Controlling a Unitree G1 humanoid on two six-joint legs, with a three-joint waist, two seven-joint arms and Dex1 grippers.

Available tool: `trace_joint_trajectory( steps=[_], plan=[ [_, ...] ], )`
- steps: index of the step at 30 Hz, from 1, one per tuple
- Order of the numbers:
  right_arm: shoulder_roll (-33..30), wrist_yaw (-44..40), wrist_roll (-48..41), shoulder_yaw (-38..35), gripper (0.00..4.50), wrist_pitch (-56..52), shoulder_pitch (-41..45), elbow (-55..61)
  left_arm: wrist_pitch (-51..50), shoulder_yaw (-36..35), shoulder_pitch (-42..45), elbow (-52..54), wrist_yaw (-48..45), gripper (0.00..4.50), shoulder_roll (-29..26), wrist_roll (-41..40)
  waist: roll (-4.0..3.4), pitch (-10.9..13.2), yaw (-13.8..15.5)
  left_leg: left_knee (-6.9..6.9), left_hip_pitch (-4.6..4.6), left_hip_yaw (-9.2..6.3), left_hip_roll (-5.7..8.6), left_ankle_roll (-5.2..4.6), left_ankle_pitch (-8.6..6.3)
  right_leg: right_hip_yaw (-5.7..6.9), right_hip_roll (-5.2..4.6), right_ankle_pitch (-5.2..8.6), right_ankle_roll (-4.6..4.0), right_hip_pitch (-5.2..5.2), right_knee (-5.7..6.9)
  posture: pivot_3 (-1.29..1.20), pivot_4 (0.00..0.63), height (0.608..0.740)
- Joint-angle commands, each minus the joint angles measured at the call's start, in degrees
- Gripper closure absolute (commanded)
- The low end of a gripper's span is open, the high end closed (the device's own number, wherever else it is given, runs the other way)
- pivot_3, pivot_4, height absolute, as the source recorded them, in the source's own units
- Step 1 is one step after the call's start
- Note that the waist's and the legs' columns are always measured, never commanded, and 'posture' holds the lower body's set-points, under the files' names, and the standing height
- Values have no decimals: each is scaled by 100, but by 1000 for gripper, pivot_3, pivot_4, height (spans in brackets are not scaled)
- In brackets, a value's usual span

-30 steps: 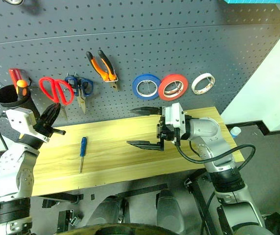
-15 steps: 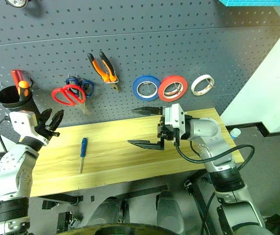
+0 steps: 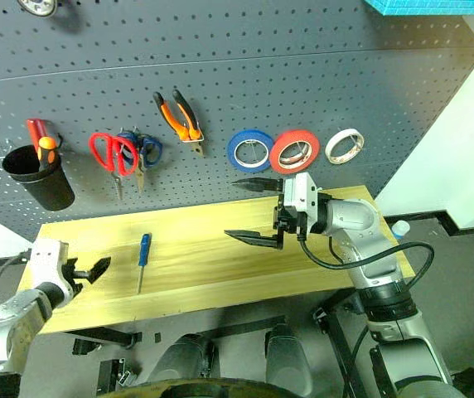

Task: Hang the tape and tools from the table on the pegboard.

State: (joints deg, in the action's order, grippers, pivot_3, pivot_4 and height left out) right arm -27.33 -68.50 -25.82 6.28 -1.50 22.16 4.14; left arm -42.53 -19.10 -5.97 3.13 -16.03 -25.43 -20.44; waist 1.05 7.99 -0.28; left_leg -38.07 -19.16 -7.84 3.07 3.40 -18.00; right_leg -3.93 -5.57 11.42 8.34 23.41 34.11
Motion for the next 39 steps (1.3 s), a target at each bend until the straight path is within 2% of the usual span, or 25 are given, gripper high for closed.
trace_joint_trajectory(
  steps=[1, 5, 9, 16, 21, 29, 34, 39],
  plan=[
    [16, -23, -30, -73, 0, 102, 130, 65, -897, 228, 574, 237, 585, 37, 272, 35, 5, -3, -7, -2, 4, -2, 0, 0, 0, 1, 0, 0, 0, -2, 2, 34, 92, 738],
    [13, 1, -12, -49, 0, 86, 83, 128, -1410, 187, 1439, -330, 1221, 37, 674, 198, 5, -3, -64, 0, 18, -5, -1, 2, 1, 4, 1, -10, -9, -6, 13, 21, 95, 738],
    [-44, 45, 4, -101, 0, 83, -14, 185, -1521, 205, 2045, -1085, 1532, 37, 736, 433, 4, -3, -95, 7, 20, -1, -2, 2, 0, 3, 2, -13, -15, -3, 9, 4, 95, 738],
    [-87, 164, 14, -142, 0, 84, -129, 273, -1218, 390, 2910, -2632, 1398, 37, 664, 702, 5, -3, -48, 6, 0, -2, 0, 2, 0, 3, 1, -11, -12, 6, -2, -12, 96, 738],
    [-123, 224, 17, -152, 0, 50, -180, 311, -1036, 474, 3284, -3324, 1161, 37, 651, 743, 5, -3, -58, 6, -4, -3, 0, 2, 0, 4, 1, -11, -12, 8, -3, -17, 98, 738],
    [-920, -552, 25, 81, 0, -478, -593, 321, -820, 567, 3546, -3940, 1062, 37, 647, 878, 6, -3, -73, 6, -12, -3, 0, 2, 0, 3, 0, -8, -7, 14, -6, -24, 101, 738],
    [-908, -590, 47, 13, 0, -433, -554, 168, -728, 476, 3561, -4061, 1019, 1566, 664, 829, 6, -3, -79, 6, -11, -2, 0, 2, 0, 4, 0, -4, 1, 14, -4, -21, 101, 738],
    [-846, -576, 84, 4, 0, -367, -500, 103, -748, 408, 3552, -4118, 1058, 3312, 680, 830, 6, -2, -71, 6, -13, -3, 0, 2, 0, 4, 0, -7, -4, 15, -6, -17, 99, 738]
  ],
)
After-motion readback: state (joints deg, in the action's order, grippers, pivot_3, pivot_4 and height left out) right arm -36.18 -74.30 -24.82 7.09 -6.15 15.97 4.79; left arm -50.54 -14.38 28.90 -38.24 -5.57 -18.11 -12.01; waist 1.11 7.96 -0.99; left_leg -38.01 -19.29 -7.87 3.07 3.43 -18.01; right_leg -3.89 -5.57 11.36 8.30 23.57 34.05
